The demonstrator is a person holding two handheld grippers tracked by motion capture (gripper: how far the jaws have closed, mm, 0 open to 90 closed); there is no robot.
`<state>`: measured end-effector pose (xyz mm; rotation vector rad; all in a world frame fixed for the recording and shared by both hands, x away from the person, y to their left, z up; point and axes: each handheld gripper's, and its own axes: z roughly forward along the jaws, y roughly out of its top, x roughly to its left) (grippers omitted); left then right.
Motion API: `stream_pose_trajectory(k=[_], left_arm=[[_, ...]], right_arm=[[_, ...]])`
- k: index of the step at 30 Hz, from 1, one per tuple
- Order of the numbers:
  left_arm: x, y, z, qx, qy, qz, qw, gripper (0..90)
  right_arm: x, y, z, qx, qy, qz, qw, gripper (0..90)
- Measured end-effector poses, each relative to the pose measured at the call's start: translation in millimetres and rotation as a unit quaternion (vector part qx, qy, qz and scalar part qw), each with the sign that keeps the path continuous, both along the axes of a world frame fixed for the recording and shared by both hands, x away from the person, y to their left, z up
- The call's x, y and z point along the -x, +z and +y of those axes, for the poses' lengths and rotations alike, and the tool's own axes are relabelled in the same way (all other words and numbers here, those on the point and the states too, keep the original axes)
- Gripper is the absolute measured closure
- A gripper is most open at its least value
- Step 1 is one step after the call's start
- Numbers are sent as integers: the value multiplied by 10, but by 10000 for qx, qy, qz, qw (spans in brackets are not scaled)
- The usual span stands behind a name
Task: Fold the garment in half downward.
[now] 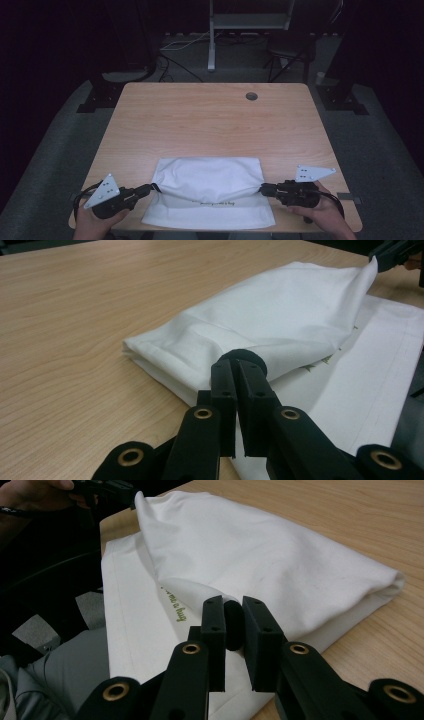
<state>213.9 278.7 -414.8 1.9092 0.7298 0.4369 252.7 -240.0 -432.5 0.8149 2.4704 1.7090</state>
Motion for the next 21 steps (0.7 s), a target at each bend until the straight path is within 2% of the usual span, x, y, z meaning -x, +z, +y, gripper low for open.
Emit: stream_pose_trajectory(k=[21], left_arm=[[174,-47,4,19,-57,38,10000,866]], right_arm=[[127,1,-11,21,72,-29,10000,805]])
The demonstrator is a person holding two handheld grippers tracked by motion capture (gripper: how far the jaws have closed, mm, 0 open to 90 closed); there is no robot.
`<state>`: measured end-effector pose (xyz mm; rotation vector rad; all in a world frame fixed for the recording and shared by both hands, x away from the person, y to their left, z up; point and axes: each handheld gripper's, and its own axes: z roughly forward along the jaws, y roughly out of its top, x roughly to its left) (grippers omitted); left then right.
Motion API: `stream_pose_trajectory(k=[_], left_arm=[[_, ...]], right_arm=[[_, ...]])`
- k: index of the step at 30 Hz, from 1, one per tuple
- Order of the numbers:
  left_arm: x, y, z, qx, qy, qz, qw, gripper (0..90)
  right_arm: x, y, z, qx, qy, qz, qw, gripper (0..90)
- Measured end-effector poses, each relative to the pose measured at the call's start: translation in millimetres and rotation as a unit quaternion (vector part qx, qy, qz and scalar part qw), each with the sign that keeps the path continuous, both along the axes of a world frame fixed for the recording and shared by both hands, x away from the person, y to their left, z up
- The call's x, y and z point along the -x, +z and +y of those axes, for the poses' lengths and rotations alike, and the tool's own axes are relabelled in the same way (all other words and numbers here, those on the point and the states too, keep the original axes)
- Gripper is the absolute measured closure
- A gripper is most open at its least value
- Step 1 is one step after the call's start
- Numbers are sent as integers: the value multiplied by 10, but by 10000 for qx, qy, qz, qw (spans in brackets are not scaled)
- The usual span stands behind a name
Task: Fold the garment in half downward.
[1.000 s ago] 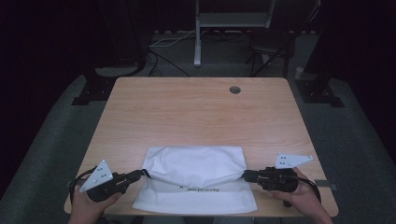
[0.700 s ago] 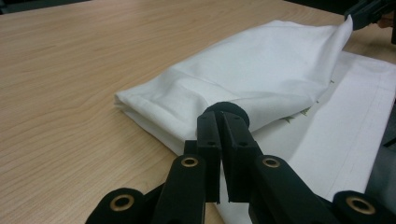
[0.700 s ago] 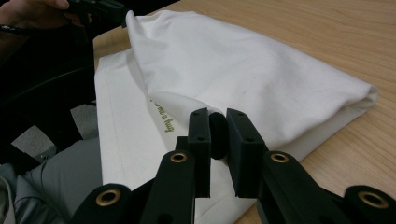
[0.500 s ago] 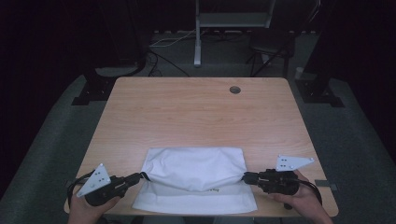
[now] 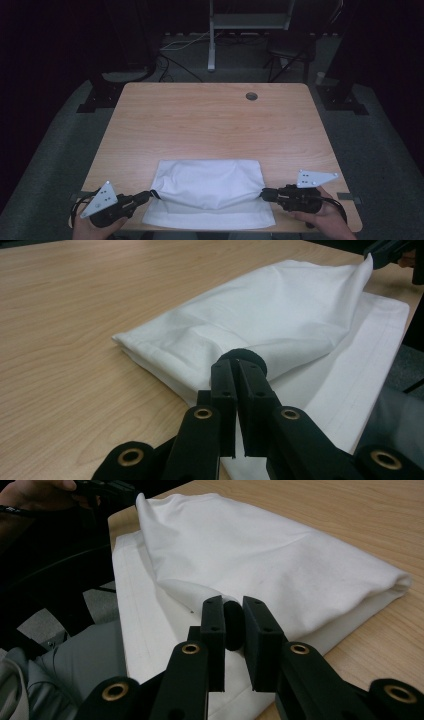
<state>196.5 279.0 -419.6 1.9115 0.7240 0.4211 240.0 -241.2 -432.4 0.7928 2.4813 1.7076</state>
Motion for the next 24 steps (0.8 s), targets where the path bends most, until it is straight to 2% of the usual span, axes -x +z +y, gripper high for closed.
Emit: stream_pose_trajectory(k=[12,24], left_arm=[[85,-26,6,-24,-34,33,10000,866],[153,-72,20,-26,-65,102,9999,865]], right_arm=[[59,8,-11,3,22,-42,10000,804],[118,-32,-17,23,47,24,10000,801]])
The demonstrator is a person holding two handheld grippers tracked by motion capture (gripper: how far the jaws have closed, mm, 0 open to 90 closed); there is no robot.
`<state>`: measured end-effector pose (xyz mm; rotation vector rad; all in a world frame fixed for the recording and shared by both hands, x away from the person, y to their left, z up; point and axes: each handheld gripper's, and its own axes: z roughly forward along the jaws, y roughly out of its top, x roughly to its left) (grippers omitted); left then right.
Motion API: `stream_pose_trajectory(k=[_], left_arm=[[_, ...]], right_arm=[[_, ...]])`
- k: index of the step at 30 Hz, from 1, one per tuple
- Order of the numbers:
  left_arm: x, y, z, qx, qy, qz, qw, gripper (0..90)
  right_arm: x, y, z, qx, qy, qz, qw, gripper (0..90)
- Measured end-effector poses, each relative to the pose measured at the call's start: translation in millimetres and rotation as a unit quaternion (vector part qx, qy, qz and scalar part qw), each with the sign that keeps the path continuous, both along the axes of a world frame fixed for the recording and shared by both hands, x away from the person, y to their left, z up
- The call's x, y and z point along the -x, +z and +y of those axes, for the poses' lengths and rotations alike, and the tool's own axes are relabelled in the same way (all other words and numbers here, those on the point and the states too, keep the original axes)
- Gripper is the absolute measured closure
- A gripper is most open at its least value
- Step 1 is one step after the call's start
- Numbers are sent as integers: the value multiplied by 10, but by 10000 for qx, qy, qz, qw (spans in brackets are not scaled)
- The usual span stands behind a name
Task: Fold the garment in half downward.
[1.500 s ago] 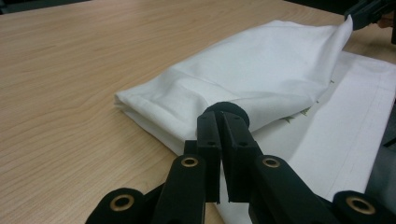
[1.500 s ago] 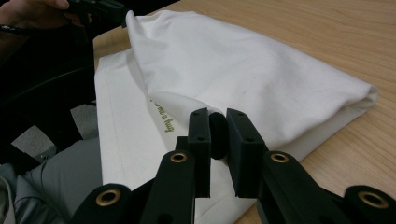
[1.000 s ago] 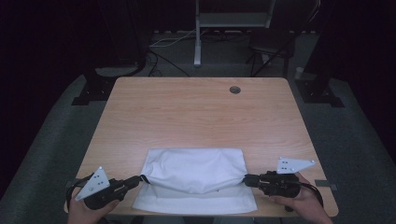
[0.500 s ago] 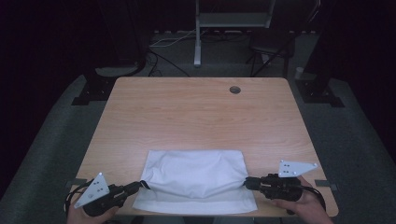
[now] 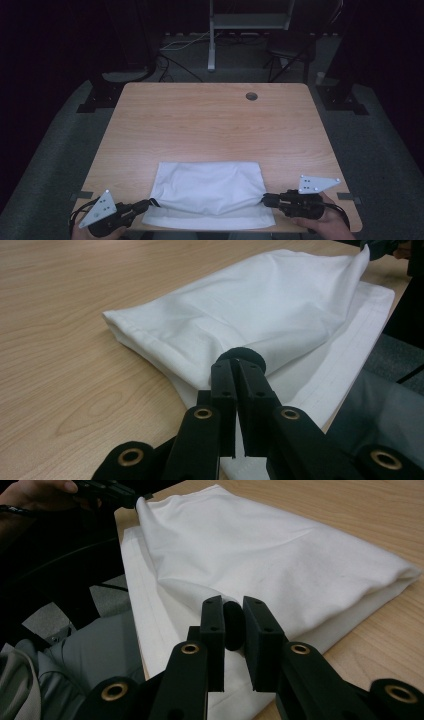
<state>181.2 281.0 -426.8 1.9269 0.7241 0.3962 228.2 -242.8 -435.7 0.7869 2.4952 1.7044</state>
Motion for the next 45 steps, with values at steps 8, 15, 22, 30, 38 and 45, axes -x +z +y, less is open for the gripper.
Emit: stream_pose_trajectory(k=[8,15,22,30,38,45], left_arm=[[25,31,-6,12,-19,-34,10000,866],[51,16,2,47,-22,-5,10000,866],[80,32,3,72,-32,-34,10000,866],[125,33,9,55,-61,-19,10000,866],[157,30,0,64,-78,-13,9999,866],[193,26,-2,104,-97,-10,9999,866]], right_arm=[[26,-15,-4,9,22,11,10000,799],[54,-38,-9,6,27,24,10000,798],[91,-51,-1,7,47,39,10000,798],[129,-63,-4,5,69,59,10000,797],[156,-83,-10,-3,69,77,9999,795],[173,-93,-14,0,77,81,9999,793]])
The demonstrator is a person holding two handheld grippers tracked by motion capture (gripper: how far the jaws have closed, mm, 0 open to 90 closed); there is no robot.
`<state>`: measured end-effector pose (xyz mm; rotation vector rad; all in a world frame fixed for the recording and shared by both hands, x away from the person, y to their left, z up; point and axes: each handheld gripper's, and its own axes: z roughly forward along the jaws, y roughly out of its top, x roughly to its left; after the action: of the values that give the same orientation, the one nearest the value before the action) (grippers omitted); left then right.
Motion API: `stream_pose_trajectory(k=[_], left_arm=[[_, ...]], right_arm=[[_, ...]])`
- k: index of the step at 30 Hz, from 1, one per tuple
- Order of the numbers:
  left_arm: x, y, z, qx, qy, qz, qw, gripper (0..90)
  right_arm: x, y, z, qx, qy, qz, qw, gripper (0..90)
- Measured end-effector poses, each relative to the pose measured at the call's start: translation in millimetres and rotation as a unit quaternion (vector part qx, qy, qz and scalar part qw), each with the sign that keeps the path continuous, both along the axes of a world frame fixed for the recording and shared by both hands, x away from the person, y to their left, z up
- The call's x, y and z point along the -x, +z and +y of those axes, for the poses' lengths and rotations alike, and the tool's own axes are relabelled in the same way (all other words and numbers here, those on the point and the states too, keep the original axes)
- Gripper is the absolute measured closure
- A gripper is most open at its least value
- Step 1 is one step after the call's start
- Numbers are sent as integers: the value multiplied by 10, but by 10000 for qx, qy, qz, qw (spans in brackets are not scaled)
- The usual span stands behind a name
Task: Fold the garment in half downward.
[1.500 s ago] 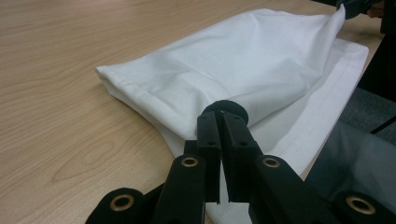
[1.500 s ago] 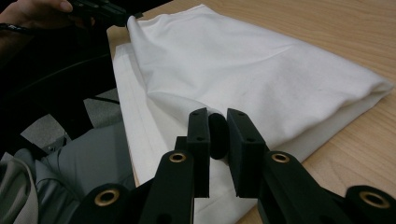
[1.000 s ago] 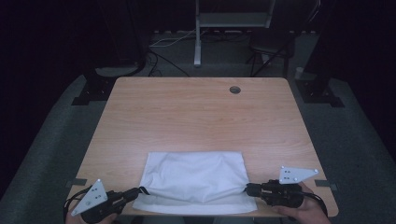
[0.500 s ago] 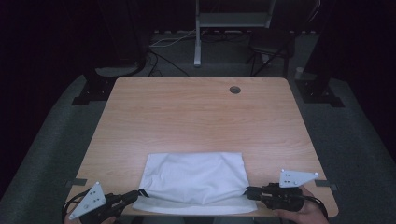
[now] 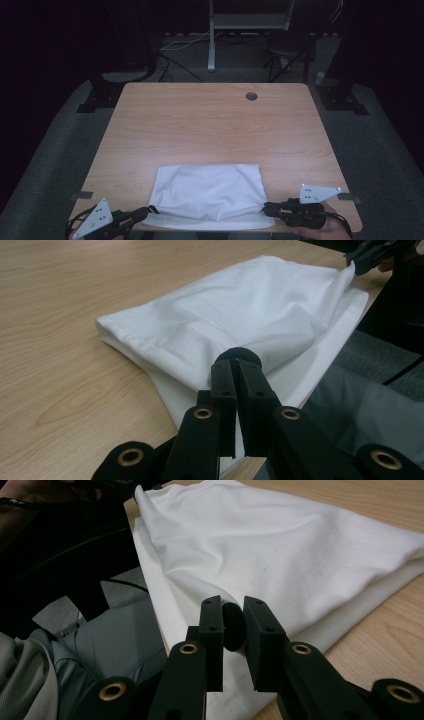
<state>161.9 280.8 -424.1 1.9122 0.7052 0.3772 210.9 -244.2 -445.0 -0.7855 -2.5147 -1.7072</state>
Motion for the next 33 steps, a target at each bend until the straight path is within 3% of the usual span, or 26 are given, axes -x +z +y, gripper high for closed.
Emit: stream_pose_trajectory(k=[33], left_arm=[[147,17,35,140,-62,65,9999,865]], right_arm=[[105,-16,-49,-5,8,7,10000,790]])
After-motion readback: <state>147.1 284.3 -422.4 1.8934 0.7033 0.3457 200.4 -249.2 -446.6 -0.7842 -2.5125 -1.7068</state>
